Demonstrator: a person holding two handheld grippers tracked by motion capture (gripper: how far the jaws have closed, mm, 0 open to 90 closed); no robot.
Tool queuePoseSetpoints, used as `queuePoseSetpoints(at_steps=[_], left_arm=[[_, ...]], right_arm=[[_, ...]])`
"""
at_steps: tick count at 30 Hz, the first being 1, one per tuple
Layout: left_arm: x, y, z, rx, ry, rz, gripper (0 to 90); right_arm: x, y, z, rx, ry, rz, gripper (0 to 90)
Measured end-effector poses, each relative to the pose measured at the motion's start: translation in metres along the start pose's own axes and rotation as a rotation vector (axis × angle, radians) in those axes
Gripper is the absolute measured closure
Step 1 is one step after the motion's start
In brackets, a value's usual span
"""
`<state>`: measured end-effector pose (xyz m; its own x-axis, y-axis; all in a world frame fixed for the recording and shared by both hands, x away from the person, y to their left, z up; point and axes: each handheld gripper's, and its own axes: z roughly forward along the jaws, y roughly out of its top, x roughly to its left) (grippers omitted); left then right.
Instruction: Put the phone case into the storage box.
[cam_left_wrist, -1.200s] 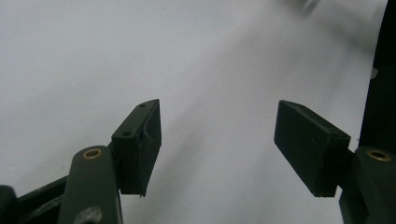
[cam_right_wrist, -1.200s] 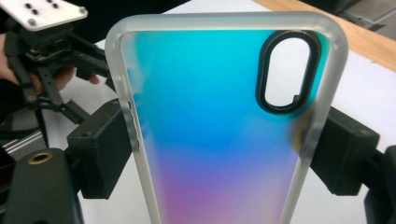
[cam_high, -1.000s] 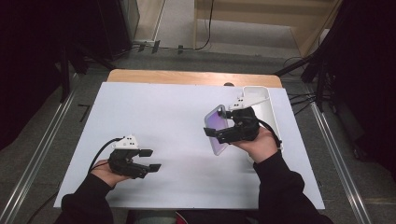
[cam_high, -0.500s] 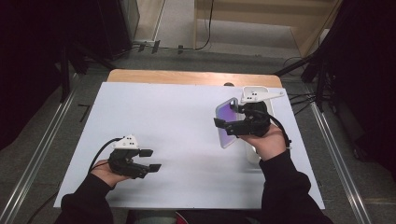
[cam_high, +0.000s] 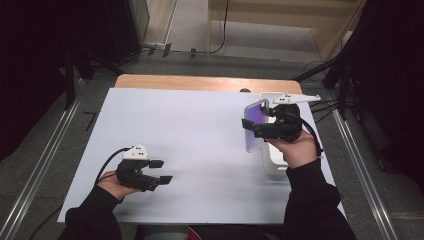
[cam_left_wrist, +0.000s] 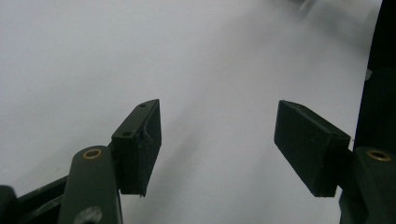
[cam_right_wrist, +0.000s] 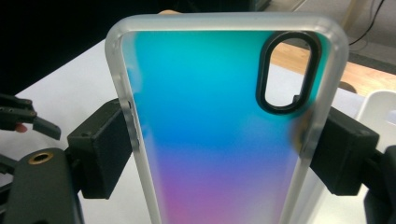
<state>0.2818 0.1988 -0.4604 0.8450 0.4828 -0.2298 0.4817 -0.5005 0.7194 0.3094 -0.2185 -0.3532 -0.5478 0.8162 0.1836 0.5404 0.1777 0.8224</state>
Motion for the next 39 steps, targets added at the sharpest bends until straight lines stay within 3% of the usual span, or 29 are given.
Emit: queuePoseSetpoints(at_steps=[21, 39], left_arm=[[0.000, 0.000, 0.000, 0.004, 0.004, -0.001, 31.5], [0.001, 0.000, 0.000, 0.001, 0.010, -0.001, 31.5]], right_arm=[[-0.033, -0.003, -0.020, -0.043, -0.105, 0.065, 15.2], [-0.051, -0.006, -0.024, -0.050, -0.188, 0.099, 15.2]])
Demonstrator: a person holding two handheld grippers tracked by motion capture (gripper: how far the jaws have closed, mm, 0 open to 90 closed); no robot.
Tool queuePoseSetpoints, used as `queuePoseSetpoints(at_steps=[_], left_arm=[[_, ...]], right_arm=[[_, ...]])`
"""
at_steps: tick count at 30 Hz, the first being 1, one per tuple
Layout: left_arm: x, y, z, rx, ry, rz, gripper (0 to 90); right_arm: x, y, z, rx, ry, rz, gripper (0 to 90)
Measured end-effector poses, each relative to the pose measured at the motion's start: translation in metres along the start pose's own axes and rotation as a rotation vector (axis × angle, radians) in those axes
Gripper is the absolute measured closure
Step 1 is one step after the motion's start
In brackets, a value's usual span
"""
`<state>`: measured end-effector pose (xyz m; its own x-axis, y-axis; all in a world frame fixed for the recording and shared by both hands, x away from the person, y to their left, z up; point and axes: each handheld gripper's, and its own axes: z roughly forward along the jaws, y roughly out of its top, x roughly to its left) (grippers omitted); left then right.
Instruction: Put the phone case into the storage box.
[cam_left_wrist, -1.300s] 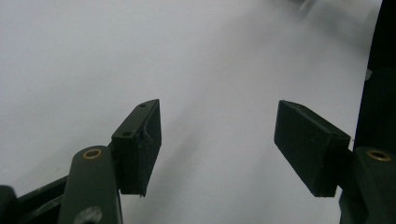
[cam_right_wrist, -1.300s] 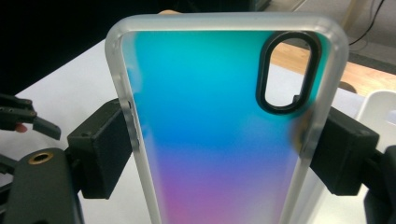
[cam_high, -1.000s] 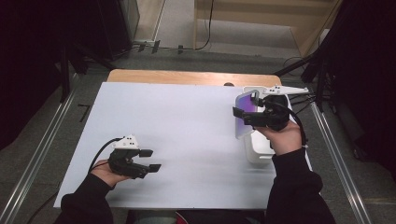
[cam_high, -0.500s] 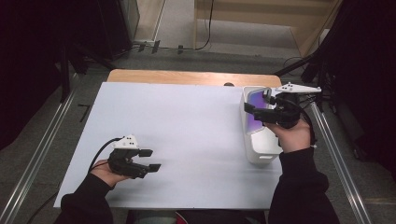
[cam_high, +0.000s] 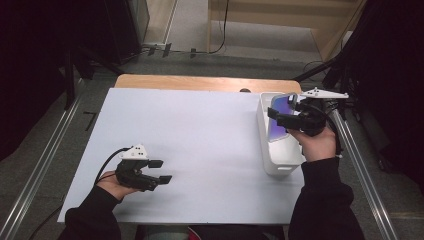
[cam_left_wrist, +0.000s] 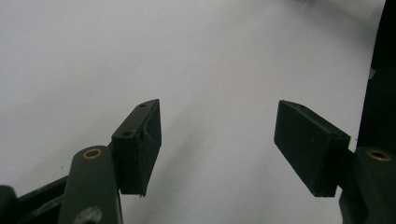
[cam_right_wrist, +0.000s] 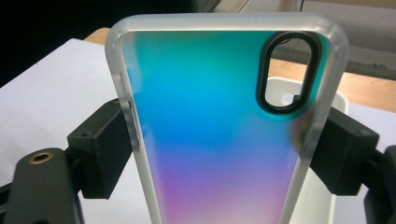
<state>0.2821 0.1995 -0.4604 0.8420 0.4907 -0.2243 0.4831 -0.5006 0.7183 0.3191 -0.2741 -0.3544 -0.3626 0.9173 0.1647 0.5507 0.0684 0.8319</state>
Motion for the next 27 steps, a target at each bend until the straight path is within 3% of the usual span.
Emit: queuePoseSetpoints(at_steps=[20, 27], left_arm=[[0.000, 0.000, 0.000, -0.011, -0.005, -0.006, 31.4], [0.001, 0.000, 0.000, -0.011, -0.006, -0.006, 31.5]], right_arm=[[-0.020, 0.021, 0.028, 0.004, 0.008, 0.064, 15.2], [-0.027, 0.032, 0.039, 0.021, -0.014, 0.066, 15.2]])
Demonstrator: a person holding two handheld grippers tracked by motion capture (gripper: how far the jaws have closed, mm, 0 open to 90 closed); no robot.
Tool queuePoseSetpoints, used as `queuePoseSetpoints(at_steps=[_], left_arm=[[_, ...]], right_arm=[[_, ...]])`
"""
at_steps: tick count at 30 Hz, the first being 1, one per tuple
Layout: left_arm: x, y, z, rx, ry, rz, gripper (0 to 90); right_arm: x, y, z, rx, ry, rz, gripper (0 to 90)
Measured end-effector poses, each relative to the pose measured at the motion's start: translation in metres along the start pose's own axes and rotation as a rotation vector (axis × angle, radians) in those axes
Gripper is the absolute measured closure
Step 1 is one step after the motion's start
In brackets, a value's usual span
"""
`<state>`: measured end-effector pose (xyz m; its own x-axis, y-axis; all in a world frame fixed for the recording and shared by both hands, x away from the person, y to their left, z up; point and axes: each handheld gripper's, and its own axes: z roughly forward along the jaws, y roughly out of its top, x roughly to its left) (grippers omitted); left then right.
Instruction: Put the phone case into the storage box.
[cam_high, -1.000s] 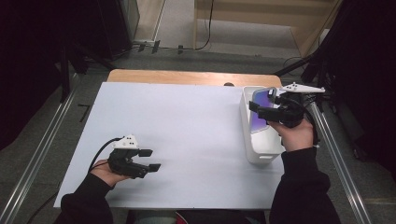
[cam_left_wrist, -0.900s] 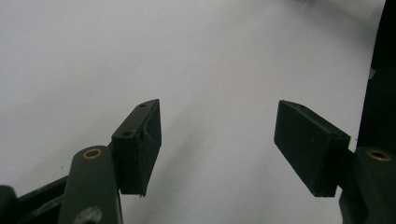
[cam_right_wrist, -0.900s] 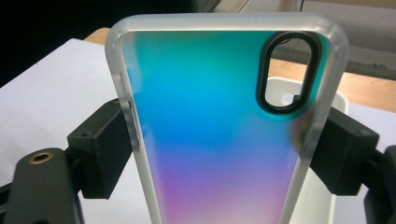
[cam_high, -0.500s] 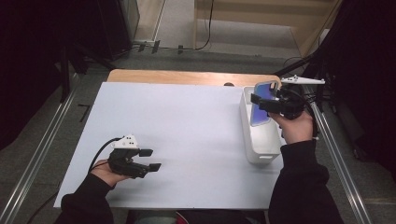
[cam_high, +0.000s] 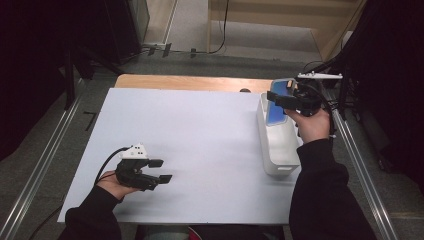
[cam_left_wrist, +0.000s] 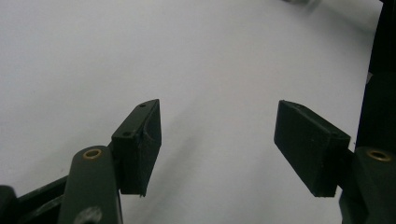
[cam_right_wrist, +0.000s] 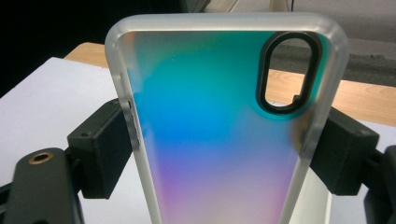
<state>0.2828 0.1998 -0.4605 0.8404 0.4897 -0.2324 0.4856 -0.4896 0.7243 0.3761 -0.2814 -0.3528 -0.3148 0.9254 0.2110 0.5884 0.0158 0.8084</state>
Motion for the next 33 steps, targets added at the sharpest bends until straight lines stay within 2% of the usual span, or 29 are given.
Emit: queuePoseSetpoints(at_steps=[3, 16, 22, 33], left_arm=[[0.000, 0.000, 0.000, 0.000, -0.003, -0.003, 31.4], [0.001, 0.000, 0.000, -0.003, -0.005, -0.003, 31.5], [0.001, 0.000, 0.000, -0.003, -0.005, -0.003, 31.4], [0.001, 0.000, 0.000, -0.001, -0.006, -0.006, 31.4]], right_arm=[[-0.003, 0.006, 0.004, 0.008, 0.005, 0.010, 15.2], [-0.011, 0.028, 0.023, 0.026, -0.034, 0.006, 15.2], [-0.015, 0.038, 0.032, 0.017, -0.057, 0.015, 15.2], [-0.027, 0.048, 0.048, 0.022, -0.088, 0.041, 15.2]])
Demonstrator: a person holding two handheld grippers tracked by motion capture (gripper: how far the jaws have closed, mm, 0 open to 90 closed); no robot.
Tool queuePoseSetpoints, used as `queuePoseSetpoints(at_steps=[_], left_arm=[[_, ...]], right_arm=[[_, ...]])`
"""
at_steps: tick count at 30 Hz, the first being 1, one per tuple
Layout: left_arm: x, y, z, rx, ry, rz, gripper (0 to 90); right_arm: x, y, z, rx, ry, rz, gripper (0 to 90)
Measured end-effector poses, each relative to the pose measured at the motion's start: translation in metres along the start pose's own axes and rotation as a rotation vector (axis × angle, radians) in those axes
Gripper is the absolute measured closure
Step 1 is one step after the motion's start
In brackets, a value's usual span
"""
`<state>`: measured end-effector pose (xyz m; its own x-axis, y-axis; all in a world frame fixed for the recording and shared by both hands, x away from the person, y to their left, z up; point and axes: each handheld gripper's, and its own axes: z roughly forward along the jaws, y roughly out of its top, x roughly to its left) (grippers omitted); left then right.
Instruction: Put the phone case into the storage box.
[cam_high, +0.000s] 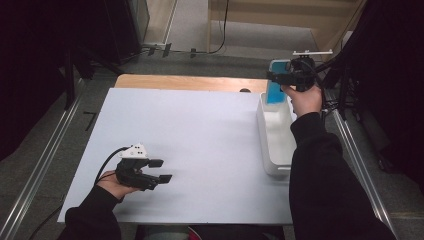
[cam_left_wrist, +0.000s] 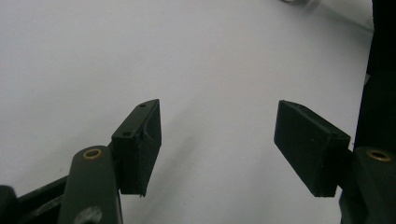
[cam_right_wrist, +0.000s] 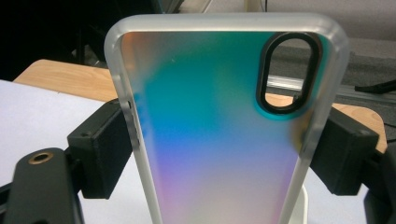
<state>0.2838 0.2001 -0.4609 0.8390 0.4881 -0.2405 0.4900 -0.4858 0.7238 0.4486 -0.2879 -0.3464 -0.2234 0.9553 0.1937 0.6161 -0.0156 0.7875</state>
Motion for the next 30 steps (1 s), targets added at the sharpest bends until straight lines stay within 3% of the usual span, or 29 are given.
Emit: queuePoseSetpoints(at_steps=[12, 30], left_arm=[[0.001, 0.000, 0.000, 0.002, -0.001, 0.003, 31.5], [0.001, 0.000, 0.000, 0.002, -0.003, 0.003, 31.4]], right_arm=[[-0.009, 0.003, 0.016, -0.007, -0.045, 0.047, 15.2], [-0.011, -0.004, 0.030, -0.018, -0.090, 0.030, 15.2]])
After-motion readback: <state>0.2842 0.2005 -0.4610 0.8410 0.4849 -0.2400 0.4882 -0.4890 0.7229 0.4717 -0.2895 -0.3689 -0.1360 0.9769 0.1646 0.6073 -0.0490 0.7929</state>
